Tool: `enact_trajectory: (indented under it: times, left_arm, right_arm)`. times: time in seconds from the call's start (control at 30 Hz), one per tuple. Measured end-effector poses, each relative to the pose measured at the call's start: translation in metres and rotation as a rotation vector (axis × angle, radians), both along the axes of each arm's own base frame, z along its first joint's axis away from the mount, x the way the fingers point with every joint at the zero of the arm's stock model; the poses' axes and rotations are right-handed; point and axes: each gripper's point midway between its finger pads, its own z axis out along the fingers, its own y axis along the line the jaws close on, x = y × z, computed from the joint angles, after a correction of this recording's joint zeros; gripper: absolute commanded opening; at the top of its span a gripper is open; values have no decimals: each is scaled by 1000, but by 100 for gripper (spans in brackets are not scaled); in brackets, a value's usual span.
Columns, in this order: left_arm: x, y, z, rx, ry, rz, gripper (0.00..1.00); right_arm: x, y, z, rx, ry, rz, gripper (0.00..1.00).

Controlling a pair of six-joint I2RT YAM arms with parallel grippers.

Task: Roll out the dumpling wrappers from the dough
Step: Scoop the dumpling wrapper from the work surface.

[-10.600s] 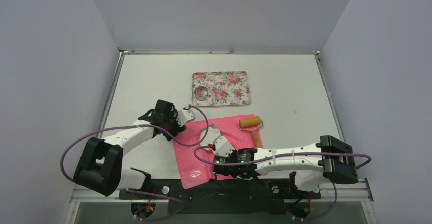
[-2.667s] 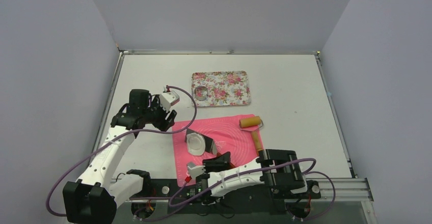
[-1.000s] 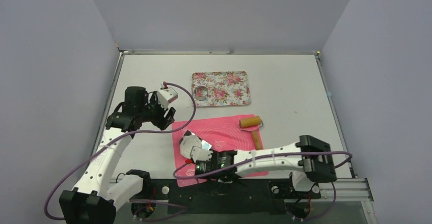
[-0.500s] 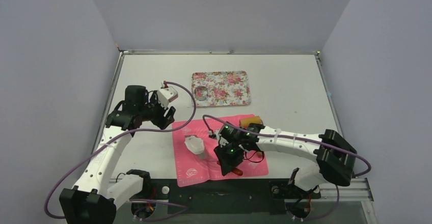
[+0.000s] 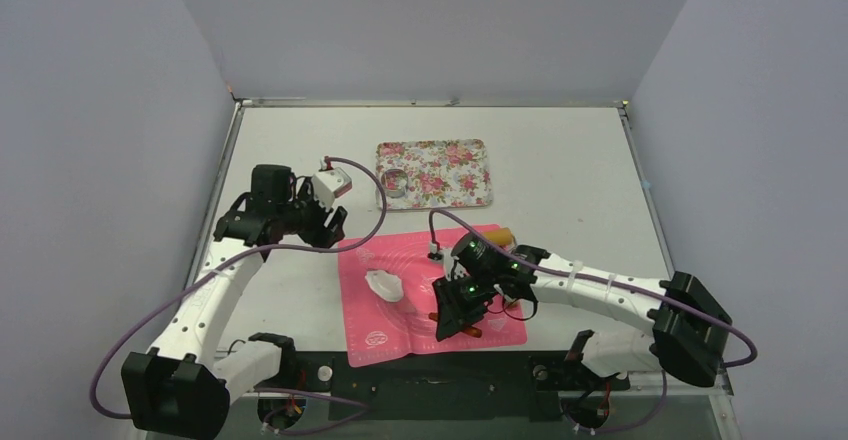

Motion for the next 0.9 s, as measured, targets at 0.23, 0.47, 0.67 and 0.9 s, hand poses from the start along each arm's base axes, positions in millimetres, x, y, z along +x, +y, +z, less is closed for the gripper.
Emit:
enact_trajectory:
  times: [0.23, 0.47, 0.67, 0.9]
  left_arm:
    - [5, -1, -3, -3, 6, 4, 59]
    - [6, -1, -2, -4, -2, 4, 59]
    - [2, -2, -3, 0, 4, -20, 59]
    - [-14, -7, -2, 3, 10, -82, 59]
  right_arm:
    - [1, -16, -37, -202, -89, 45, 0]
    - [27, 8, 29, -63, -254, -18, 0]
    - [55, -16, 16, -201, -361, -122, 0]
    - [84, -51, 7, -511, -706, -100, 0]
